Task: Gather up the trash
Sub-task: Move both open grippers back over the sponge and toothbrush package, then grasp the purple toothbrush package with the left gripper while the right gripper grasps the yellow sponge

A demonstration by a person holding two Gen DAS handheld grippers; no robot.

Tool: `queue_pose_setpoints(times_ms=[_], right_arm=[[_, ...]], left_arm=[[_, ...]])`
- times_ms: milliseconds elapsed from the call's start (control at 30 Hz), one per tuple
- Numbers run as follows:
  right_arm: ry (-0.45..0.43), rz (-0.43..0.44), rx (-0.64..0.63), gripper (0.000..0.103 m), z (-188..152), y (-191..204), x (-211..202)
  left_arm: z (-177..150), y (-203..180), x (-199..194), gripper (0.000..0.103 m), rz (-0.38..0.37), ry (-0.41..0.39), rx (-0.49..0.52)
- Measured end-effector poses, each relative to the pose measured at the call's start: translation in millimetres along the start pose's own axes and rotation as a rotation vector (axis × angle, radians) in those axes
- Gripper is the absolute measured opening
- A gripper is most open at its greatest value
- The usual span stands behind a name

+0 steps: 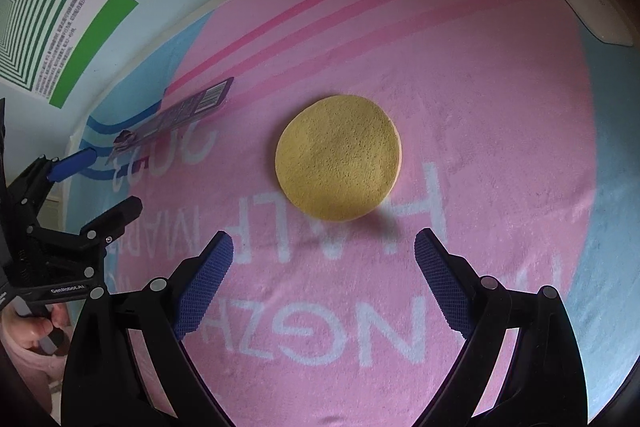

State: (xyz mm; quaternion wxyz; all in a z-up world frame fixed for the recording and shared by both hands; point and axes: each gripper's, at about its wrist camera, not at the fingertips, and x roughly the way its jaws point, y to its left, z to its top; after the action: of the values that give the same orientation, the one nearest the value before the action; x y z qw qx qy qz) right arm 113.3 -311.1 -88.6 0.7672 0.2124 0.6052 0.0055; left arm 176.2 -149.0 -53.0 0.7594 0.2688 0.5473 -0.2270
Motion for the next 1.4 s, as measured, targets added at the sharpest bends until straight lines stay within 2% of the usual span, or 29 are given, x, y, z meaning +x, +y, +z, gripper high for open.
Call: queue_pose_setpoints(times_ms=[333,633,900,1100,1167,1200,1267,1300,1333,1367,1400], right_arm=[[-0.029,-0.141,-0.072,0.092,16.2,10.4,15.6],[-0.05,-0.268,-0.171,0.098,23.8,32.7,34.2],[-0.096,-0.276,-0.159,0.098,31.0,37.8,38.8],[-0.122,-0.28,-0.145,0.097,34.7,39.1,40.1],[-0.126,-0.278,-0.137,0.096,35.2,37.4,38.8],[-0.128,-0.278,-0.134,0.094,33.5,34.8,37.4],[-0.139,-0.284,-0.131,0.083,32.8,29.8,30.5],[-0.142,-0.282,-0.126,0.08,33.7,28.5,28.7],[-0.145,-0.277,-0.116,0.076,30.3,24.0,23.6],[-0.146,-0.263,-0.103,0.076,29.7,20.0,20.2],[-0.148,-0.246,-0.088,0.076,30.4,16.9,17.7]], left_arm=[[22.2,16.2,34.8,0.096,0.01,0.016,0.043],[35.2,30.4,61.0,0.096,0.001,0.025,0.069],[40.9,34.6,71.3,0.098,-0.023,0.014,0.11],[50.0,46.3,83.3,0.096,-0.097,0.009,0.117],[55.6,58.4,90.6,0.081,-0.167,0.005,0.103],[55.5,61.5,91.5,0.079,-0.189,0.005,0.1],[54.8,63.2,90.9,0.072,-0.198,-0.004,0.114],[54.5,62.1,90.1,0.069,-0.2,-0.005,0.123],[54.1,59.8,87.9,0.059,-0.205,-0.007,0.13],[53.0,56.8,83.9,0.048,-0.209,-0.012,0.141],[53.8,55.6,82.2,0.045,-0.217,-0.016,0.151]])
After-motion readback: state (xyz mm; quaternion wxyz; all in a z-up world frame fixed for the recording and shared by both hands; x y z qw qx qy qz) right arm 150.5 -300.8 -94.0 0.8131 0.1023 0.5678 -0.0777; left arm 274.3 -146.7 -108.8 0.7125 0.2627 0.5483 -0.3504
